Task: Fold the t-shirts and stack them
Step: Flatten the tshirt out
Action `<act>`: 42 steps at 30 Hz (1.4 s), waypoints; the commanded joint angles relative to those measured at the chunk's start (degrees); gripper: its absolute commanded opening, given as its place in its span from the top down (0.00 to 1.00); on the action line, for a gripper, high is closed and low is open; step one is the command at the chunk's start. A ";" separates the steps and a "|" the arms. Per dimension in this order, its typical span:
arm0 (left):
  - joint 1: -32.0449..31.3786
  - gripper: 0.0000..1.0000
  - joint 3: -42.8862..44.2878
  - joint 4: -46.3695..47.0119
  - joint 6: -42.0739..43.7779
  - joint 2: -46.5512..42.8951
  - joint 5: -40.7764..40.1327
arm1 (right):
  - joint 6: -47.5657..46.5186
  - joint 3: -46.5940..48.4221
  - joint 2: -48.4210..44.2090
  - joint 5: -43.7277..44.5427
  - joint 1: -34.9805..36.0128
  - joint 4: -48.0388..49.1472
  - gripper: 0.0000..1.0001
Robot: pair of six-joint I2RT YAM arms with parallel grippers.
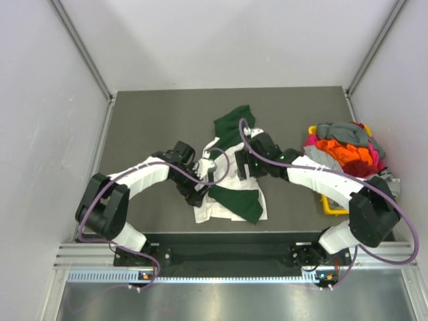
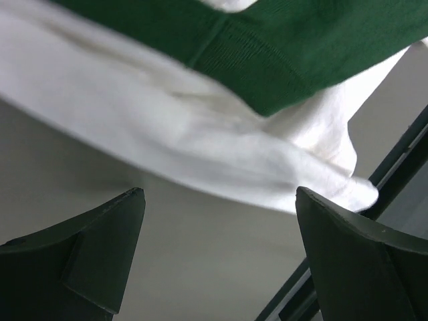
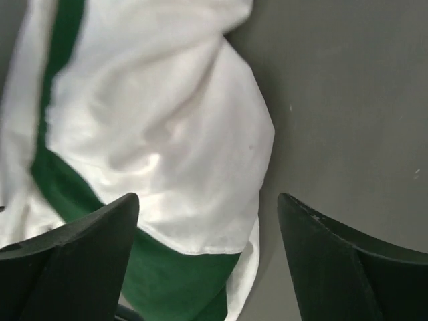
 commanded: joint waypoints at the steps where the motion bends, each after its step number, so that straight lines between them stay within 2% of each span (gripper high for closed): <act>1: -2.46 0.01 -0.27 5.08 -1.27 3.60 1.37 | 4.95 -5.18 1.04 1.17 2.35 4.31 0.17; 3: -3.69 0.05 -0.09 6.31 -1.79 4.84 1.11 | 6.35 -6.68 1.39 -1.03 2.88 5.98 0.22; 4: -3.87 0.15 0.08 6.67 -1.88 5.54 1.02 | 6.62 -8.08 1.48 -2.08 2.97 7.03 0.25; 5: -4.13 0.22 0.34 6.67 -1.80 6.77 1.19 | 6.80 -8.70 1.66 -3.05 2.97 9.21 0.33; 6: -4.13 0.39 0.70 6.41 -1.97 7.21 1.19 | 7.24 -9.14 2.09 -4.36 2.97 9.93 0.39; 7: -4.13 0.59 1.22 5.19 -1.89 8.09 0.32 | 7.42 -10.02 2.36 -4.55 3.06 10.98 0.57; 8: -3.87 0.70 1.66 4.65 -1.71 8.36 0.14 | 7.59 -10.46 2.62 -4.55 2.97 11.34 0.68; 9: -3.78 1.00 1.67 4.56 -2.14 8.54 -1.51 | 7.85 -11.42 2.97 -4.38 2.89 12.13 0.78; 11: -2.65 1.00 0.97 5.61 -2.50 7.49 -5.21 | 8.12 -12.05 2.89 -3.33 2.28 11.87 1.00; 13: -0.80 1.00 0.44 7.54 -3.20 6.00 -9.78 | 8.38 -13.01 1.40 -1.92 1.48 11.61 1.00; 16: 7.88 1.00 3.50 8.43 -3.12 4.67 -12.07 | 7.95 -13.80 -1.50 -0.34 -1.06 10.56 1.00; 17: 13.48 1.00 4.73 9.04 -2.94 4.58 -12.77 | 7.77 -13.98 -2.29 -0.33 -1.68 10.47 1.00; 20: 22.63 1.00 11.31 12.11 -2.06 5.28 -16.54 | 6.80 -15.47 -4.05 -0.86 -4.83 11.25 1.00; 23: 26.36 1.00 15.97 14.13 -0.22 7.38 -18.75 | 6.10 -15.92 -2.83 -3.22 -8.09 13.71 1.00; 28: 26.54 1.00 23.27 16.86 2.68 12.04 -23.67 | 4.78 -9.77 5.52 -4.11 -8.80 16.07 1.00; 30: 26.72 1.00 27.75 18.27 3.04 15.56 -28.14 | 6.53 -10.20 7.10 -7.25 -12.66 19.24 0.88; 31: 26.72 1.00 29.34 18.71 3.12 18.18 -29.03 | 6.62 -9.85 7.63 -6.93 -13.89 20.56 0.82; 32: 26.80 0.97 32.31 18.80 3.13 19.42 -29.65 | 6.36 -8.89 8.16 -2.84 -15.03 19.88 0.77; 33: 26.81 0.89 33.64 18.45 3.04 20.57 -29.74 | 4.54 -7.41 9.47 -0.27 -14.96 18.39 0.70; 34: 26.81 0.76 34.79 17.92 3.12 21.80 -28.35 | 3.73 -3.91 10.00 1.15 -14.87 15.16 0.62; 35: 26.72 0.50 36.02 17.31 3.04 21.90 -26.77 | 3.20 -2.31 10.27 2.38 -14.43 13.65 0.48; 36: 26.54 0.44 36.38 14.52 2.52 21.64 -25.36 | 2.59 -1.16 9.66 3.35 -13.82 12.50 0.44; 37: 26.45 0.42 36.12 13.45 2.07 19.63 -20.56 | 2.23 0.07 8.53 5.10 -13.03 10.84 0.40; 38: 26.45 0.34 34.29 12.13 1.55 17.87 -17.99 | 2.06 0.34 7.38 11.29 -10.15 9.95 0.32; 40: 26.54 0.31 30.51 10.11 1.19 10.96 -12.37 | 1.35 0.00 3.26 18.09 -6.45 7.58 0.22; 42: 26.54 0.27 22.61 9.05 4.33 5.75 -3.06 | 0.30 -1.67 -0.69 22.67 -0.82 7.65 0.18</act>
